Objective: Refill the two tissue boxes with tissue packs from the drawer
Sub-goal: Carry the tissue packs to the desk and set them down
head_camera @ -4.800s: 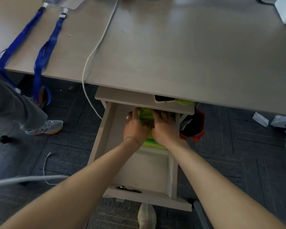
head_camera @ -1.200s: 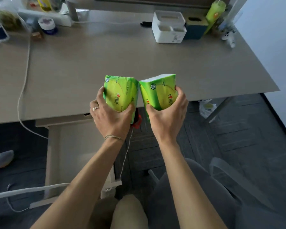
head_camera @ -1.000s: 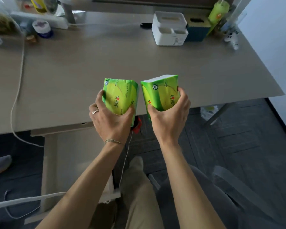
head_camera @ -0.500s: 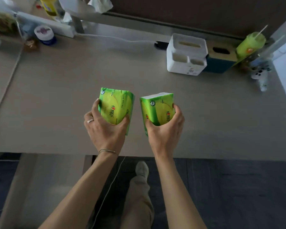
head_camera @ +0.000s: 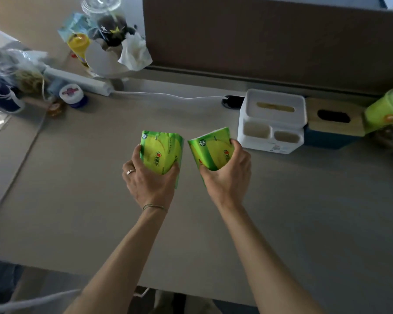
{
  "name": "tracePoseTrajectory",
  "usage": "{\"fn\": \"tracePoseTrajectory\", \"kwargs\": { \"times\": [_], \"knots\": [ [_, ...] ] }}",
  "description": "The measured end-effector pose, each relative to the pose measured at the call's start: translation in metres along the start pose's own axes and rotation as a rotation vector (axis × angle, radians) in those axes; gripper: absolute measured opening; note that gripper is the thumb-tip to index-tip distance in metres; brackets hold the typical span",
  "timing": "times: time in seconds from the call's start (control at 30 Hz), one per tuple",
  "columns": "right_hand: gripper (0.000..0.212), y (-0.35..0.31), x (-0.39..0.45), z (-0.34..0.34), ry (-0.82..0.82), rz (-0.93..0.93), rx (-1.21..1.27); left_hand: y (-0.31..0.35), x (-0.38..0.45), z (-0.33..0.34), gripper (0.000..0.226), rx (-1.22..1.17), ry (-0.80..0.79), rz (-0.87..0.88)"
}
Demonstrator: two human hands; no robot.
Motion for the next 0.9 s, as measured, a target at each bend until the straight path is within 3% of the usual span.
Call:
{"fn": "tracePoseTrajectory", "kwargs": {
  "times": [0.33, 0.53, 0.73, 0.9],
  "knots": [
    [0.092, -0.012, 0.079, 0.070, -0.146, 0.022, -0.262, 0.021, 0.091, 0.062, 0.098, 0.199, -0.063, 0.090],
    [0.097, 0.000, 0.090, 0.095, -0.249, 0.076, -0.372, 0.009, 0.096, 0.085, 0.095, 0.293, -0.113, 0.044],
    [0.112, -0.006, 0.086, 0.086, -0.337, 0.017, -0.372, 0.011, 0.090, 0.086, 0.094, 0.338, -0.143, 0.043],
    [0.072, -0.013, 0.110, 0.006, -0.198, -0.146, -0.249, 0.087, 0.060, 0.091, 0.069, 0.044, -0.161, 0.289]
  ]
}}
Point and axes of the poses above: each hand's wrist, its own x-axis towards the middle knuckle, its own z-axis out of the palm, y = z × x, the point moved 5 cm from there along x, towards the middle knuckle
